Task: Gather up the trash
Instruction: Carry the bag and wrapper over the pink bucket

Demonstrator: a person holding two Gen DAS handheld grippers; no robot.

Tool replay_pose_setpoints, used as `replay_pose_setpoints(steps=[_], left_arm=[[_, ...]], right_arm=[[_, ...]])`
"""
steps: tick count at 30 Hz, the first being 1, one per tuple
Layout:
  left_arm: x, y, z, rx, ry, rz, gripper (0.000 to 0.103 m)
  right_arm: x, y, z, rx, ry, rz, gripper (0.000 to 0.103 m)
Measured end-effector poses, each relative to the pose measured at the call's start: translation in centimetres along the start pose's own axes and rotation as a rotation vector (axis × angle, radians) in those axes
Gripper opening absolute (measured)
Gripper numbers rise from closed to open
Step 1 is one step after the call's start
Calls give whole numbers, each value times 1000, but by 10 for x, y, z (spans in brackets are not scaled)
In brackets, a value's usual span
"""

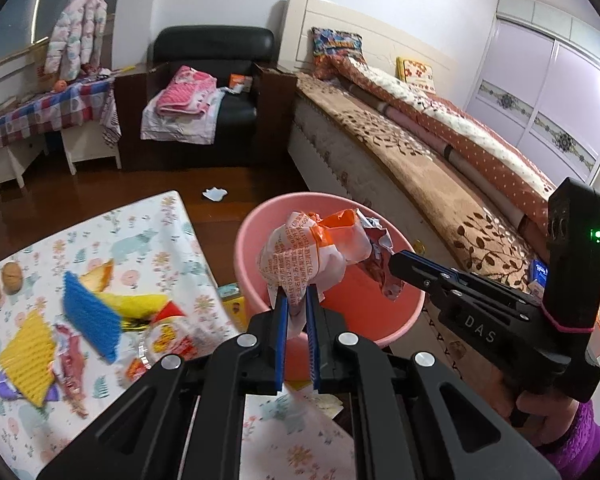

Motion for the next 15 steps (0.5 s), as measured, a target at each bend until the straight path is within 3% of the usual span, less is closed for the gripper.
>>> replay_pose_setpoints(steps=[15], left_arm=[[-52, 9, 15, -14, -1, -75, 8]], right_arm=[[-20, 4, 35, -45, 11, -23, 4]])
Point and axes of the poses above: each gripper's, at about its wrist camera, not at the fingertips, and x roughly against the way its jaws point, z to its right, y to its underside, the point moved 6 cm from there along -x, roughly the way its jaws point, and after that the axes turned 10 degrees about z, right-handed, at the moved point
